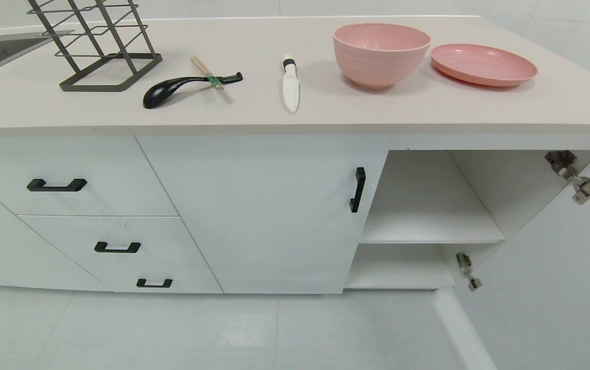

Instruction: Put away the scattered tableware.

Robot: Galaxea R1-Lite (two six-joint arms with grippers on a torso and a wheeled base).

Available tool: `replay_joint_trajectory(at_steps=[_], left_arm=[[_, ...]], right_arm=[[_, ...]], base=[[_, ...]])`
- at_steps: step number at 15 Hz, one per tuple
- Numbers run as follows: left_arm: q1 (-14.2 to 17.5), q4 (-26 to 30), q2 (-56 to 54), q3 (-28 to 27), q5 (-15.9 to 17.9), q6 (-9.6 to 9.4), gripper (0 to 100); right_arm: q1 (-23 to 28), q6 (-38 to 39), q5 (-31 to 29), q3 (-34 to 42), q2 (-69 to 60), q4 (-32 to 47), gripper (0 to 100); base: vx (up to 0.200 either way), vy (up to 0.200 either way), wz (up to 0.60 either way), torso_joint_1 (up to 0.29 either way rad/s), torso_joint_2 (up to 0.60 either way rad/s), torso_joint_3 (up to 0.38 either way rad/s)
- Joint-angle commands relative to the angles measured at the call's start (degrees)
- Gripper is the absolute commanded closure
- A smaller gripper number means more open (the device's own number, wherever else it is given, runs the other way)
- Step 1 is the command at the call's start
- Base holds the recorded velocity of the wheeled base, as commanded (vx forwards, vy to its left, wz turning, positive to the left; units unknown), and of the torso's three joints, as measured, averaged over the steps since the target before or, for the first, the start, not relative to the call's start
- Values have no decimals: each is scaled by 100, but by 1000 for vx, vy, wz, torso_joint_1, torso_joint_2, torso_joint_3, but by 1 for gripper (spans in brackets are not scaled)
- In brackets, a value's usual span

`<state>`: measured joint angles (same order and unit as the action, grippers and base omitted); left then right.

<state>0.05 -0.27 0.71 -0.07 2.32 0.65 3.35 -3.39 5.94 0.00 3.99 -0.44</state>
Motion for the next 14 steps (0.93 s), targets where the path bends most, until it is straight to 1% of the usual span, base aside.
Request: replay_joint_trajectory(at_steps=[1, 2, 7, 8, 9, 14], left_arm=[[4, 0, -71, 7, -12, 138, 0], [13, 9, -71, 7, 14, -47, 0], [13, 9, -71, 7, -12, -73, 0], [13, 9, -71, 7, -12, -56, 0], [13, 18, -71, 7, -3, -82, 0], [4, 18, -71, 7, 32, -38, 0]], right_arm=[[-1, 75, -31, 0, 14, 9, 0], [-1, 313, -233, 0, 23, 44, 0], [-1, 339, -242, 0, 23, 44, 0], [-1, 339, -242, 0, 23, 44, 0], [-1, 339, -242, 0, 23, 44, 0], [-1, 339, -242, 0, 23, 44, 0]], base=[[0, 0, 0, 0, 0, 0], [0, 0, 0, 0, 0, 0], [0, 0, 0, 0, 0, 0], [0, -200, 0, 2, 2, 7], [0, 0, 0, 0, 0, 0], [0, 0, 0, 0, 0, 0]])
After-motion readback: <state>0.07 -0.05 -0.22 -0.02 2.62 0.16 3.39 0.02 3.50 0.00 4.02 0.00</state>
